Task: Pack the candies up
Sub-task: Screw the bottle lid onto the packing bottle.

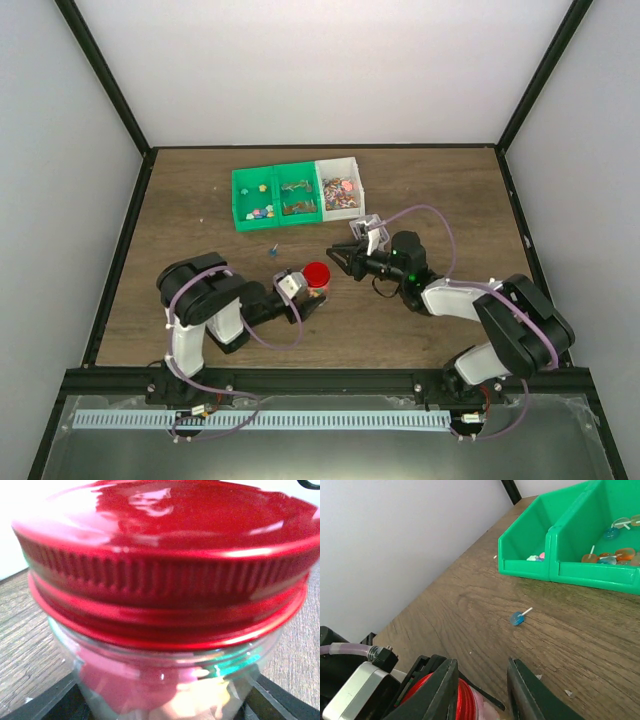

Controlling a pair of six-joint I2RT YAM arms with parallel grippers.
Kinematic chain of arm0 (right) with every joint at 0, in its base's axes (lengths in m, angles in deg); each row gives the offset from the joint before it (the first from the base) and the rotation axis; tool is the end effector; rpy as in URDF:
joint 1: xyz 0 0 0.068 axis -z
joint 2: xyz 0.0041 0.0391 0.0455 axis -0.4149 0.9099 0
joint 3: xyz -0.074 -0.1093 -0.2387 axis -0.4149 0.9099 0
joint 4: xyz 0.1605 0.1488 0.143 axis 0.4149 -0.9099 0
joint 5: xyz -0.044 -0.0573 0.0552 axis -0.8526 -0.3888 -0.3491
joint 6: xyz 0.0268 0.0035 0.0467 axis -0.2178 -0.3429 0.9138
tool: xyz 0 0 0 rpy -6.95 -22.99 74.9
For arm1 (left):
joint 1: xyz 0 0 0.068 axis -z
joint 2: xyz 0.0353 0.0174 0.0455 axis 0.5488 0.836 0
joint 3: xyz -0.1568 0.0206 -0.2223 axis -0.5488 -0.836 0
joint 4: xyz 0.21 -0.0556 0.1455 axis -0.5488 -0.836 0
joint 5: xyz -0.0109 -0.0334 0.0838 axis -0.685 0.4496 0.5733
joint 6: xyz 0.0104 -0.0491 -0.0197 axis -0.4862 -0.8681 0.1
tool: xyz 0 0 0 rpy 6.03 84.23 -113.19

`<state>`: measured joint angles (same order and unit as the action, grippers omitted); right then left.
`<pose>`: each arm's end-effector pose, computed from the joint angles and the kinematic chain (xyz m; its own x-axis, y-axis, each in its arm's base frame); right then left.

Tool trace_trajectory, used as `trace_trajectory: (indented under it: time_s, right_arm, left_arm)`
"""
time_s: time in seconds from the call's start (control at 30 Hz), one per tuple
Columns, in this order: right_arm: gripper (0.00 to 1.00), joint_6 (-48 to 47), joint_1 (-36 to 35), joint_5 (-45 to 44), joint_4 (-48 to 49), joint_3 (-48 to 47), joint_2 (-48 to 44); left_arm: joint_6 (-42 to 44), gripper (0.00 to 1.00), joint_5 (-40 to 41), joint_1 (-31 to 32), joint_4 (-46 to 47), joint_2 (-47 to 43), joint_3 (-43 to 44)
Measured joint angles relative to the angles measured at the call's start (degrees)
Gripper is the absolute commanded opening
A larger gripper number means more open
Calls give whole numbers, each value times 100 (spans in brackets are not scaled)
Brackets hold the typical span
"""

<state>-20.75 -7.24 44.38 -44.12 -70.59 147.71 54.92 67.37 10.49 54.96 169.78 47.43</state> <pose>0.2248 0.1611 0.1852 -0.5304 0.1094 -0.8406 -0.7271 0.4512 0.5175 0.1659 -0.1723 0.0824 -0.1440 0.1545 -0.9774 0.8580 0.5116 -0.0455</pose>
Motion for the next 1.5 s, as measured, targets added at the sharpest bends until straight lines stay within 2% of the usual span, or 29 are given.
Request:
trace_trajectory:
  time_s: [0.3, 0.6, 0.77, 1.1, 1.5]
  right_arm:
    - [24, -59, -168, 118, -352, 0, 2]
    - [6, -142, -302, 136, -452, -57, 140]
    - [1, -122, -302, 133, -428, -66, 142]
    - [1, -46, -306, 92, -260, 83, 72]
    - [1, 164, -389, 94, 37, 802, -509]
  left_arm:
    - [184, 66, -22, -13, -2, 7, 28]
    - [188, 66, -15, -39, -2, 79, 125]
    - [186, 66, -9, -46, 7, 138, 166]
    - [184, 64, 20, -57, 11, 142, 166]
    - [136, 64, -7, -116, 11, 177, 234]
